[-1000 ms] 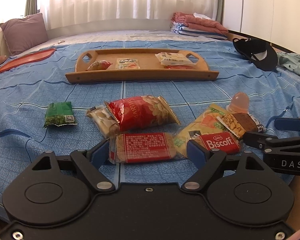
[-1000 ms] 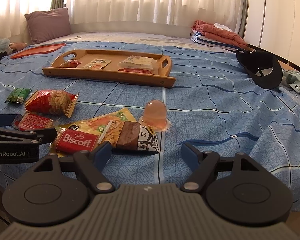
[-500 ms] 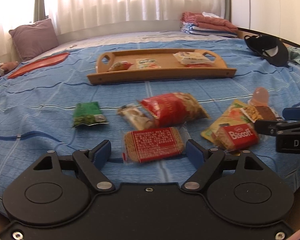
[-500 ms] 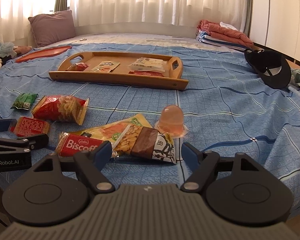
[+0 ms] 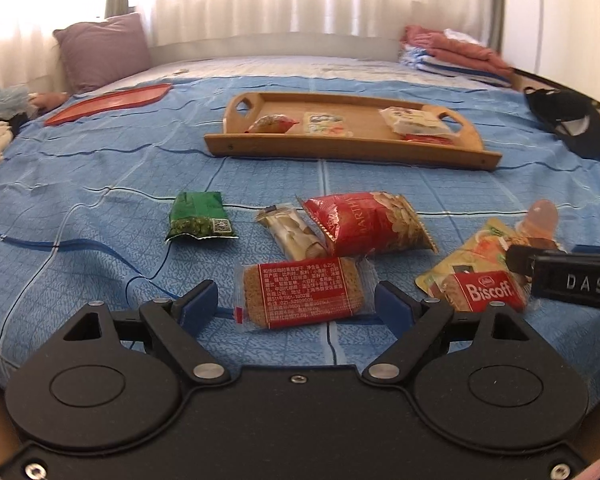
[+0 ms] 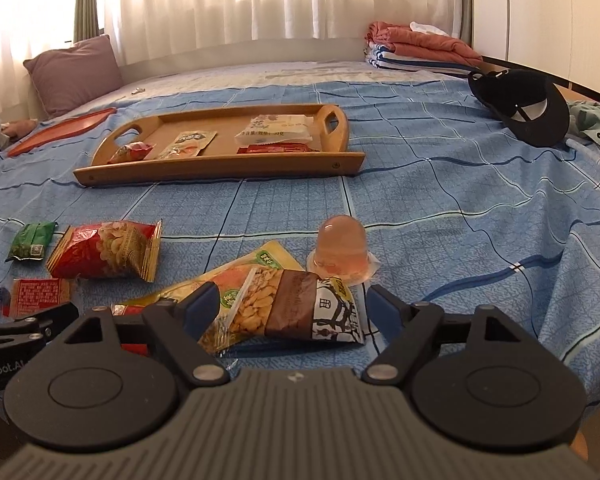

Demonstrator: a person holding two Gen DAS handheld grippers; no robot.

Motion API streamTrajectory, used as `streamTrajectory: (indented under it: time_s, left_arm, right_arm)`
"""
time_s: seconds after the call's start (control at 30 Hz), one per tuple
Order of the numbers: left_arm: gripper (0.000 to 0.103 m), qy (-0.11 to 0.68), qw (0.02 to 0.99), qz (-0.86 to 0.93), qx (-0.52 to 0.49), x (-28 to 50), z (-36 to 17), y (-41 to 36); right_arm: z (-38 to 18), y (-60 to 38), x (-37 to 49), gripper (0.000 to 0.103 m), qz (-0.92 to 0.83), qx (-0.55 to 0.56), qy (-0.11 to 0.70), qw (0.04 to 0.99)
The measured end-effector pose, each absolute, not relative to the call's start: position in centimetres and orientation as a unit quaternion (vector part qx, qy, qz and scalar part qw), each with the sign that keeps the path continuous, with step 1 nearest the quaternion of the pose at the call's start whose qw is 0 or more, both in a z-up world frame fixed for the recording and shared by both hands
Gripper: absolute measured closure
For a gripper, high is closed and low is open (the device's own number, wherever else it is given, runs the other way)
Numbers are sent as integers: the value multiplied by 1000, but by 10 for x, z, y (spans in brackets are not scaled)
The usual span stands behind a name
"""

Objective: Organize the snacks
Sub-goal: 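Grasp the red-labelled biscuit packet with the left tool while the right grasps the chocolate wafer packet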

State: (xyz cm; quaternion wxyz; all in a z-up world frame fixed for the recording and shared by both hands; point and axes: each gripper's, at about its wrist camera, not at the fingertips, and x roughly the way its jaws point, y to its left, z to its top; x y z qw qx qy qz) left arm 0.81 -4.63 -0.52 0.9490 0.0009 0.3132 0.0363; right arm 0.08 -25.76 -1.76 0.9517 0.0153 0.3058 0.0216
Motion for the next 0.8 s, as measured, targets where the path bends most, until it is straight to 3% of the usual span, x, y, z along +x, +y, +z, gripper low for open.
streamTrajectory:
  time_s: [0.23,0.3,0.47,0.6,0.67,0.8]
  left_arm:
    - [18,327,943,64,-19,21,-6,-60]
    - [21,326,943,59,-19,22,-6,-63]
    - [39,309,951,2,-8,16,-3,-60]
    - [33,302,953,-4,24,12,-2,-55]
    - [23,299,953,16,37,8,-1,-53]
    - [21,302,952,21,31,2,3,-49]
  right_arm:
    - [-21,-257,5,16,10,24,313,949]
    - [-22,-258,5,16,11,29,315,949]
    - [-22,-262,4,29,25,30,319,947]
    - [-20,-266,0,32,27,35,320,946]
    - [-20,-268,-2,32,22,33,317,947]
    - [-21,-268,-6,31,15,22,315,949]
